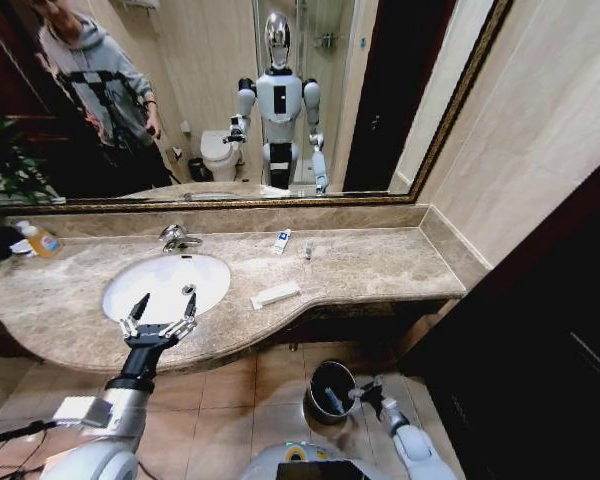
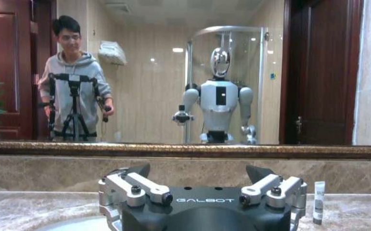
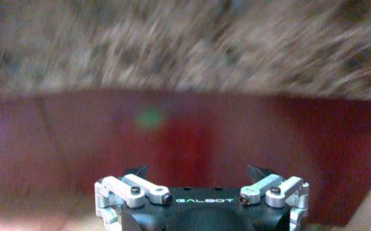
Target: Pick up the trash from the sink and place it in the trash bin.
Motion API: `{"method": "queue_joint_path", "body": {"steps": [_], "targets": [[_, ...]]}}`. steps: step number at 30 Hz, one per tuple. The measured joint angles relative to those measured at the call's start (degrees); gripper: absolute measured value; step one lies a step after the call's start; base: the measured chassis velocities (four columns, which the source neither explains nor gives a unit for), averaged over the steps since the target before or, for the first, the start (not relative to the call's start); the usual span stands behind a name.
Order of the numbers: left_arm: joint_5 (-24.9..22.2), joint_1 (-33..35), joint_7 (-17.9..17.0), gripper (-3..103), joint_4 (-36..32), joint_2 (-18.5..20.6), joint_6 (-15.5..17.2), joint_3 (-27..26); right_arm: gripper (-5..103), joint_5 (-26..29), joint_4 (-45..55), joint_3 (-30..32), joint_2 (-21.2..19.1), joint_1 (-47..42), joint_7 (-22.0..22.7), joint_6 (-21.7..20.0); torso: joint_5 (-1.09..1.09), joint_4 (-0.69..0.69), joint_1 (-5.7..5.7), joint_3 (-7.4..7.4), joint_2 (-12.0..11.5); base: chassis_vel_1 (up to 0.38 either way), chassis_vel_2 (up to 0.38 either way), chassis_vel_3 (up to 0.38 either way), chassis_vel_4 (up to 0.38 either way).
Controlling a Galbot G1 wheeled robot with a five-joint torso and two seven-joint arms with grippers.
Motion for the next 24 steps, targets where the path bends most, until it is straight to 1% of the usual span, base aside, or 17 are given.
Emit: {"method": "queue_joint_path", "body": {"steps": [1, 2, 3, 4, 6, 7, 11, 12, 14, 15, 16, 17, 19, 20, 21, 23, 24], "targets": [[0.0, 0.0, 0.0, 100, 0.0, 0.0, 0.0, 0.0, 100, 1.64, 1.42, 0.27, -0.31, -1.01, 1.01, 1.69, 0.01, 0.0, 0.0, 0.0, 0.0, 0.0, 0.0, 0.0, 0.0], [0.0, 0.0, 0.0, 100, 0.0, 0.0, 0.0, 0.0, 100, 1.64, 1.42, 0.27, -0.31, -1.01, 1.01, 1.69, 0.01, 0.0, 0.0, 0.0, 0.0, 0.0, 0.0, 0.0, 0.0], [0.0, 0.0, 0.0, 100, 0.0, 0.0, 0.0, 0.0, 100, 3.37, 3.33, 0.62, -0.62, -2.45, 3.15, 5.36, 0.02, 0.01, 0.0, 0.0, 0.0, 0.0, 0.0, 0.0, 0.0], [0.0, 0.0, 0.0, 100, 0.01, 0.0, 0.0, 0.0, 100, 4.49, 5.29, 1.12, -0.65, -3.73, 4.35, 7.21, 0.03, 0.01, 0.0, 0.0, 0.0, 0.0, 0.0, 0.0, 0.0], [0.0, 0.0, 0.0, 100, 0.0, 0.0, 0.0, 0.0, 100, 8.09, 11.24, 2.43, -0.43, -7.84, 4.91, 9.55, 0.01, 0.01, 0.0, 0.0, 0.0, 0.0, 0.0, 0.0, 0.0], [0.0, 0.0, 0.0, 100, 0.0, 0.0, 0.0, 0.0, 100, 8.09, 11.24, 2.43, -0.43, -7.84, 4.91, 9.55, 0.01, 0.01, 0.0, 0.0, 0.0, 0.0, 0.0, 0.0, 0.0], [0.0, 0.0, 0.0, 100, 0.0, 0.0, 0.0, 0.0, 100, 10.37, 20.97, 6.41, 1.84, -15.33, 4.07, 12.01, 0.02, -0.01, 0.0, 0.0, 0.0, 0.0, 0.0, 0.0, 0.0], [0.0, 0.0, 0.0, 100, 0.0, 0.0, 0.0, 0.0, 100, 10.37, 20.97, 6.41, 1.84, -15.33, 4.07, 12.01, 0.02, -0.01, 0.0, 0.0, 0.0, 0.0, 0.0, 0.0, 0.0], [0.0, 0.0, -0.01, 100, 0.0, 0.0, 0.0, 0.0, 100, 11.76, 27.81, 8.21, 2.81, -18.1, 4.02, 10.17, 0.01, -0.01, -0.01, 0.0, 0.0, 0.0, 0.0, 0.0, 0.0], [0.0, 0.0, -0.01, 100, 0.0, 0.0, 0.0, 0.0, 100, 11.76, 27.81, 8.21, 2.81, -18.1, 4.02, 10.17, 0.01, -0.01, -0.01, 0.0, 0.0, 0.0, 0.0, 0.0, 0.0], [0.0, 0.0, 0.0, 100, 0.0, 0.0, 0.0, 0.0, 100, 12.13, 32.98, 9.08, 3.33, -19.1, 3.92, 7.97, 0.0, 0.0, 0.0, 0.0, 0.0, 0.0, 0.0, 0.0, 0.0], [0.0, 0.0, 0.0, 100, 0.0, 0.0, 0.0, 0.0, 100, 12.13, 32.98, 9.08, 3.33, -19.1, 3.92, 7.97, 0.0, 0.0, 0.0, 0.0, 0.0, 0.0, 0.0, 0.0, 0.0], [0.0, 0.0, 0.0, 100, 0.0, -0.01, 0.0, 0.0, 100, 12.03, 38.13, 9.55, 3.71, -19.24, 3.01, 5.43, 0.0, 0.0, 0.0, 0.0, 0.0, 0.0, 0.0, 0.0, 0.0], [0.0, 0.0, 0.0, 100, 0.0, 0.0, 0.0, 0.0, 100, 12.48, 40.42, 9.6, 3.81, -18.84, 1.27, 3.53, 0.0, 0.0, 0.0, 0.0, 0.0, 0.0, 0.0, 0.0, 0.0], [0.0, 0.0, 0.0, 100, 0.0, 0.0, 0.0, 0.0, 100, 12.48, 40.42, 9.6, 3.81, -18.84, 1.27, 3.53, 0.0, 0.0, 0.0, 0.0, 0.0, 0.0, 0.0, 0.0, 0.0], [0.0, 0.0, 0.0, 100, 0.0, 0.0, 0.0, 0.0, 100, 12.83, 43.4, 8.78, 3.08, -16.74, -3.37, -0.3, 0.01, 0.0, 0.0, 0.0, 0.0, 0.0, 0.0, 0.0, 0.0], [0.0, 0.0, 0.0, 100, 0.01, 0.0, 0.0, 0.0, 100, 12.06, 43.6, 8.28, 2.4, -15.57, -5.03, -1.35, 0.01, 0.0, 0.0, 0.0, 0.0, 0.0, 0.0, 0.0, 0.0]]}}
